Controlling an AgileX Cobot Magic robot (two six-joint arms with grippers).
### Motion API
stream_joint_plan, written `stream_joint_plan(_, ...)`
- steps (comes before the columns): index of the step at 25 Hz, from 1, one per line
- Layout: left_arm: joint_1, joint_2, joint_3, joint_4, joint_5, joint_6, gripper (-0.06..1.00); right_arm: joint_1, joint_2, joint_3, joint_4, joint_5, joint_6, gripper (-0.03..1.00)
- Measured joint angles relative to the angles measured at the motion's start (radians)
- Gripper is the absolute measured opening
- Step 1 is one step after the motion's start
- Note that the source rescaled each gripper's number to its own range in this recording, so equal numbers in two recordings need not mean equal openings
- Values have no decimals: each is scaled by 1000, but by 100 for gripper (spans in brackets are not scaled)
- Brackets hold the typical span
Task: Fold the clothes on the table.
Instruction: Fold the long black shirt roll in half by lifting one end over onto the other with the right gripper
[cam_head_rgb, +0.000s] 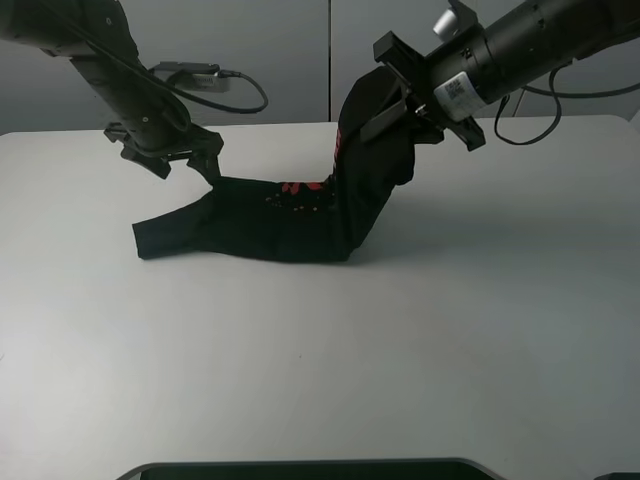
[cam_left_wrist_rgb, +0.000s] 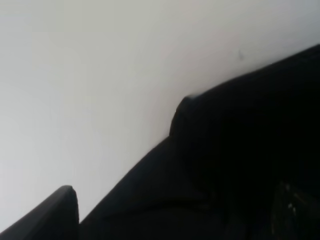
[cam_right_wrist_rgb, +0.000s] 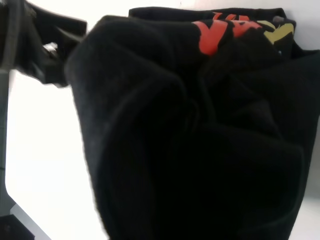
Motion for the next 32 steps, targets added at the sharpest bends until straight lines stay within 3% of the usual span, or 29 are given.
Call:
stream_joint_plan(9, 0, -4, -163, 2, 86, 4, 100, 5, 2, 0, 79, -38, -4, 11)
stream_joint_plan(15, 0, -4, -167, -5, 106, 6, 100, 125, 88, 0, 195, -113, -72, 11)
stream_joint_plan(21, 0, -4, -169, -22, 113, 24, 100, 217, 223, 0, 460, -172, -254, 11)
stream_joint_plan(26, 0, -4, -169, -24, 115, 26, 100, 254, 330, 0, 708, -187, -512, 11)
stream_joint_plan(30, 0, -4, -169, -24, 115, 26, 100, 274, 380, -11, 750, -207, -589, 12)
stream_joint_plan(32, 0, -4, -169, -24, 115, 26, 100, 274, 389, -11, 756, -204, -610, 23)
